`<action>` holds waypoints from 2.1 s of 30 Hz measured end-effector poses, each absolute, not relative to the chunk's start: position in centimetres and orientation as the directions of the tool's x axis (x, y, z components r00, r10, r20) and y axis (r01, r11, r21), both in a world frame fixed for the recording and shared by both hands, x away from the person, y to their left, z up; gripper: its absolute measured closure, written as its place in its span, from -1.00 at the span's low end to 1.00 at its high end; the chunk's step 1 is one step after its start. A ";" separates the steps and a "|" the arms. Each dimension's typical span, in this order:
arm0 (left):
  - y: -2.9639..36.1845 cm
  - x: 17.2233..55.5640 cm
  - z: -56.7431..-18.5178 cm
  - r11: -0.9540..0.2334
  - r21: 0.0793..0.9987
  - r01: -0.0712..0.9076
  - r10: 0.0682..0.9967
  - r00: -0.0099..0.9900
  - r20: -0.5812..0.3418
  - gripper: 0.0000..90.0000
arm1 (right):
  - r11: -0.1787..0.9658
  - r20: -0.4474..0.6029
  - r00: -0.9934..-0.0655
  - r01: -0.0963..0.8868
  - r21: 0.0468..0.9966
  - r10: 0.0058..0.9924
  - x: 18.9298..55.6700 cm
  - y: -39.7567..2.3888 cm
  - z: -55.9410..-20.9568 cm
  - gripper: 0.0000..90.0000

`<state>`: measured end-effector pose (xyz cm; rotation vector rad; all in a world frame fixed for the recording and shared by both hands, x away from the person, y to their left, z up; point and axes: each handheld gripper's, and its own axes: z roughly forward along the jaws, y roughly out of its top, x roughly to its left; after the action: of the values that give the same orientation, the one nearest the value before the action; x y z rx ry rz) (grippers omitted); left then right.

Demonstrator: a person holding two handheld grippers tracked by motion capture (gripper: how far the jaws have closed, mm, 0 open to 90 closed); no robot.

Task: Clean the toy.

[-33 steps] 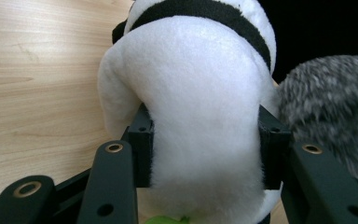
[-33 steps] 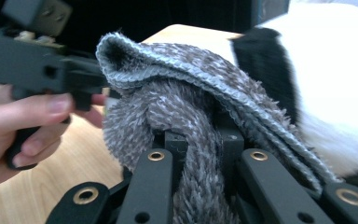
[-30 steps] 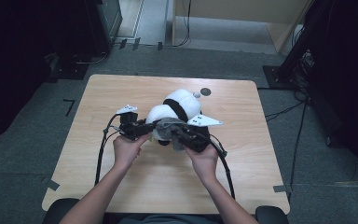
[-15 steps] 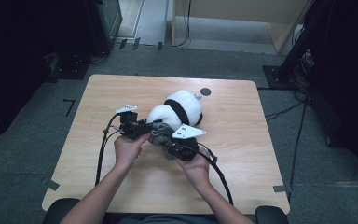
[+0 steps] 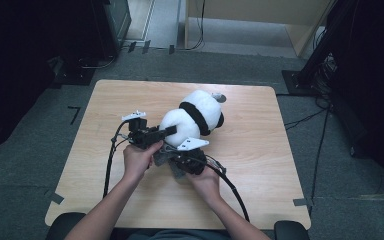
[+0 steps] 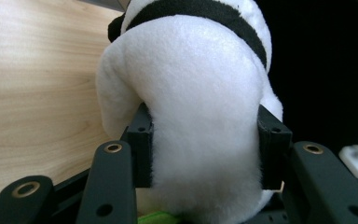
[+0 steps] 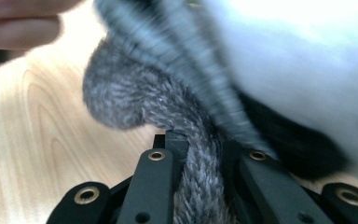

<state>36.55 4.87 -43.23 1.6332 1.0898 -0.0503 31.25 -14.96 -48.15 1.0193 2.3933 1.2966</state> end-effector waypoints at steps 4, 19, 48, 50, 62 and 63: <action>5.1 36.7 -43.5 0.047 0.742 0.669 0.612 0.567 -0.550 0.17 | 0.357 0.119 -0.717 0.476 0.804 0.687 31.6 -16.1 -48.1 0.80; 6.9 37.1 -43.3 0.051 0.759 0.650 0.636 0.564 -0.526 0.18 | 0.336 0.111 -0.651 0.521 0.785 0.751 32.6 -19.4 -47.5 0.80; 11.9 39.3 -43.2 0.029 0.804 0.594 0.766 0.504 -0.400 0.18 | 0.199 0.151 -0.495 0.584 0.787 0.855 35.4 -28.4 -44.7 0.78; 12.6 39.6 -43.3 0.044 0.804 0.592 0.772 0.491 -0.404 0.18 | 0.201 0.140 -0.484 0.585 0.786 0.864 35.5 -29.2 -44.6 0.78; 15.8 41.9 -44.9 0.082 0.805 0.588 0.824 0.414 -0.387 0.18 | 0.157 0.139 -0.398 0.624 0.766 0.907 36.0 -34.2 -45.1 0.78; 16.1 42.0 -45.0 0.080 0.803 0.591 0.827 0.410 -0.385 0.18 | 0.148 0.144 -0.389 0.629 0.763 0.910 36.0 -34.6 -45.1 0.78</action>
<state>42.05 16.09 -45.05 1.6097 1.2785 0.2793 36.04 -34.58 -45.13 1.4779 2.0804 1.1039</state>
